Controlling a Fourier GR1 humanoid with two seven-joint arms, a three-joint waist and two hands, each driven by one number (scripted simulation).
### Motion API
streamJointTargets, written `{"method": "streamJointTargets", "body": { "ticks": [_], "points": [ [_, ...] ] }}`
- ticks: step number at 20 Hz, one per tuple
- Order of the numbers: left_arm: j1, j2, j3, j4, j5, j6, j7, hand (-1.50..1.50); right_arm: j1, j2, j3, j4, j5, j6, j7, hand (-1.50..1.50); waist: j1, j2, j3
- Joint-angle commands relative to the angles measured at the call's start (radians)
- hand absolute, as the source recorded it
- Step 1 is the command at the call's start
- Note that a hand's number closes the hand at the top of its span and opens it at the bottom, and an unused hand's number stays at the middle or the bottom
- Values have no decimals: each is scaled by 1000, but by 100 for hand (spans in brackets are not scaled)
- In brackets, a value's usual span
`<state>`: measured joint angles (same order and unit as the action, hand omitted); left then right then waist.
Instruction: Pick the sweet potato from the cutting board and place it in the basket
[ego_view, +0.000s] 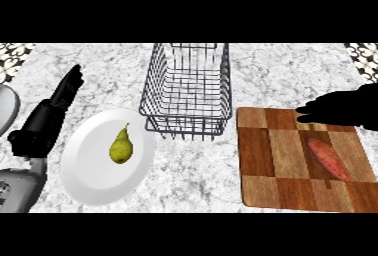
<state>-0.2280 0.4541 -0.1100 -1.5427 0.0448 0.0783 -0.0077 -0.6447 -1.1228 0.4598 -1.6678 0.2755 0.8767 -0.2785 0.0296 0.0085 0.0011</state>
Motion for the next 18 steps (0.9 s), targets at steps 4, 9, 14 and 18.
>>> {"method": "streamJointTargets", "body": {
  "ticks": [4,9,14,18],
  "points": [
    [6,-39,13,52,-18,2,-45,0,-13,59,131,122,213,-38,-227,-150,-7,-1,-1],
    [17,-18,34,-25,-13,-19,17,0,-10,69,213,209,346,-118,-282,-150,-10,-5,-1],
    [-73,-53,34,44,-39,-11,40,0,-24,112,267,345,440,-212,-376,-150,-14,-3,-1],
    [16,-41,53,-24,-34,-39,13,0,13,184,271,438,508,-308,-381,-150,-12,-5,-1]
  ]
}}
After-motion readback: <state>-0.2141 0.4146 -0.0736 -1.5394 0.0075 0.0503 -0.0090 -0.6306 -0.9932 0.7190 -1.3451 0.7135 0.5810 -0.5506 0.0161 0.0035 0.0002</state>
